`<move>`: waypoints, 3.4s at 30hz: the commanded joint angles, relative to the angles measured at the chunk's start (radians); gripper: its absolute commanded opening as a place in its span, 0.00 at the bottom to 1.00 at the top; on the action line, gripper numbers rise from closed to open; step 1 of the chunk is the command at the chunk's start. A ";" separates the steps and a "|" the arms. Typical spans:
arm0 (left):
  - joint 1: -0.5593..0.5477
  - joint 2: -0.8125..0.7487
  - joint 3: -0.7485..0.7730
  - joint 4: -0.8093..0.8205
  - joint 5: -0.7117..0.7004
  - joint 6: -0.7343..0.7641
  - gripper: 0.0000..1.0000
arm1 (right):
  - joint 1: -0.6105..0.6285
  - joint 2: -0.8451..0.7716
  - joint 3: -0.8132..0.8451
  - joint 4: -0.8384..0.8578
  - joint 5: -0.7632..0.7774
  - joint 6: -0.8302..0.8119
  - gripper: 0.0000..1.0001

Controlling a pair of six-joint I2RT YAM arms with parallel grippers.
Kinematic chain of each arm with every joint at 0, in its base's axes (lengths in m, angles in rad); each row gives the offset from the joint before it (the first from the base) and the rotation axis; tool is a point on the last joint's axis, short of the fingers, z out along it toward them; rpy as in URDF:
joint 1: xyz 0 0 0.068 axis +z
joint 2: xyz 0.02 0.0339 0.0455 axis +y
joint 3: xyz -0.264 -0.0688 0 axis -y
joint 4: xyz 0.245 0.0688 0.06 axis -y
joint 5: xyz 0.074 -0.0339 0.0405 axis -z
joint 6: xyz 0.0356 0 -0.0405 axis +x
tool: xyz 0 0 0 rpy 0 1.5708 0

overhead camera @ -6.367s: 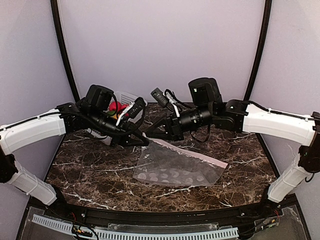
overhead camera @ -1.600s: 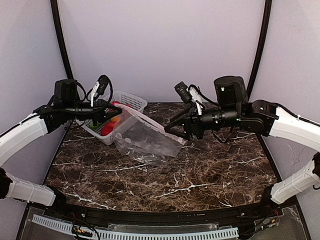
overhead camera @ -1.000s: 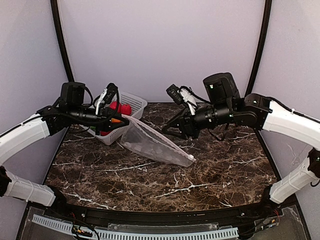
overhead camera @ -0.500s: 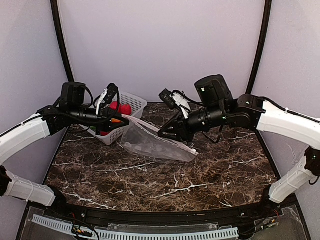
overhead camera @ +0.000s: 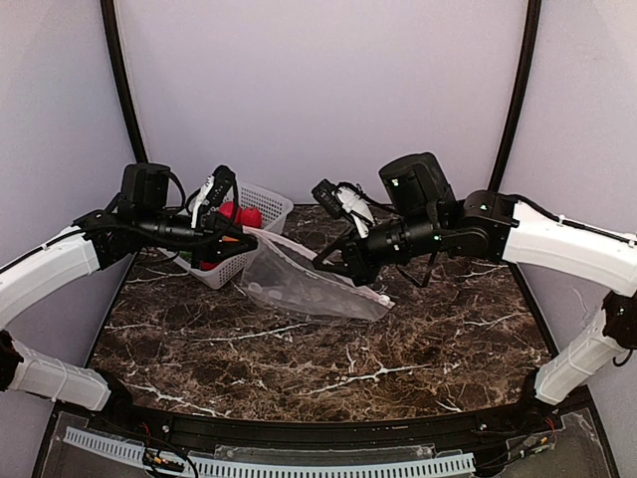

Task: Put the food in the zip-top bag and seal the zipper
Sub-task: Pass from the left arm to the right, then open the zipper food storage bag at the center of the board.

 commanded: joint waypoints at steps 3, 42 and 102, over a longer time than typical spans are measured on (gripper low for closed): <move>-0.003 -0.033 0.011 0.016 -0.096 -0.021 0.42 | -0.030 -0.006 0.009 -0.013 0.179 0.080 0.00; -0.296 -0.046 -0.371 0.620 -0.608 -0.988 0.61 | -0.075 -0.127 -0.336 0.208 0.312 0.428 0.00; -0.383 0.286 -0.204 0.320 -0.899 -0.971 0.01 | 0.212 0.117 0.028 -0.063 1.010 0.278 0.00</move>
